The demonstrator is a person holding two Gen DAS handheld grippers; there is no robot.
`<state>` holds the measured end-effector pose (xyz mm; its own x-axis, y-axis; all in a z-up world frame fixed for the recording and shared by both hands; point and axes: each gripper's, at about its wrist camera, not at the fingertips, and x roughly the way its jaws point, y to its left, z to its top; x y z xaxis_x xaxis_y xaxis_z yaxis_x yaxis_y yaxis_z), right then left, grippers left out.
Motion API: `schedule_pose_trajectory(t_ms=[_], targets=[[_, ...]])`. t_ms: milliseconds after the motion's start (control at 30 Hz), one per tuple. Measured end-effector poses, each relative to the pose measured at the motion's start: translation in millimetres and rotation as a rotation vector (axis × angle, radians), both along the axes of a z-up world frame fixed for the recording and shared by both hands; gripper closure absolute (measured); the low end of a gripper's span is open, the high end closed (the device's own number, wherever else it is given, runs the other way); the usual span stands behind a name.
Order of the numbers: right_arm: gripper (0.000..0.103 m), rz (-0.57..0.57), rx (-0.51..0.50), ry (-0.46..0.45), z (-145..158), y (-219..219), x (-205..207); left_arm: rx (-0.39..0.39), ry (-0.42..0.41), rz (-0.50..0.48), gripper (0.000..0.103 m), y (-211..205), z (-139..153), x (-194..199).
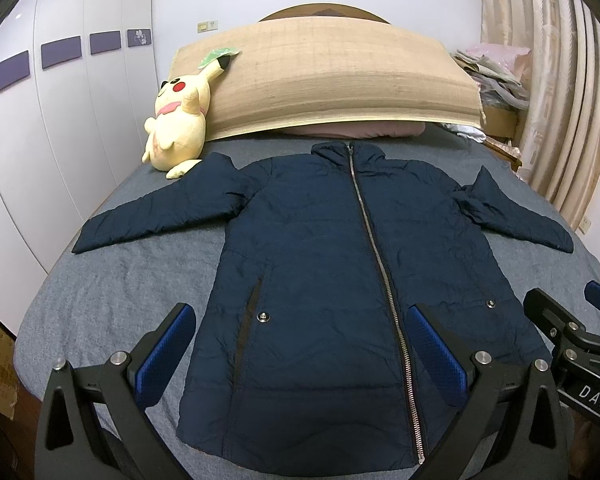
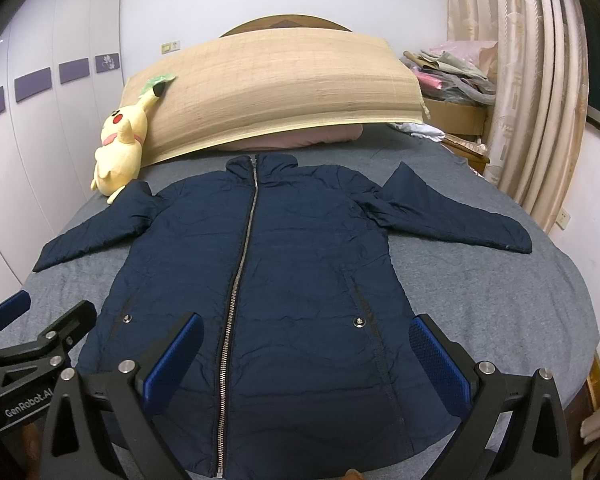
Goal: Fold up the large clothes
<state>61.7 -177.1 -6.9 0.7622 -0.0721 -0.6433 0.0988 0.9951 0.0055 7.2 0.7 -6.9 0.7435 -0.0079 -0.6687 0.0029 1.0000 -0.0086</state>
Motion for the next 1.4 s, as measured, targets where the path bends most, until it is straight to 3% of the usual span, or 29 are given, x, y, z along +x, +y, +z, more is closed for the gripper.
schedule_pose_trajectory(t_ms=[733,1067,1200,1333,1400], targets=[[0.0,-0.003,0.005,0.016,-3.2,-2.6,2.2,0.005,0.007,-0.002,0.0,-2.2,-5.2,-0.4],[0.0,0.0,0.044,0.111,-42.7,-21.5,25.7,0.027,0.074,-0.004,0.0,-0.7,-38.8,21.1],[0.0,-0.014,0.088,0.16,-57.5,-56.0,37.0,0.033,0.105,0.018,0.0,14.8,-57.4,36.9],[0.0,-0.102,0.192,0.185,-65.3,-128.2,54.0,0.045,0.139,0.059,0.0,36.4,-74.3,58.4],[0.0,-0.18,0.294,0.189,-69.7,-181.9,68.7,0.045,0.154,0.08,0.0,47.0,-81.7,70.7]])
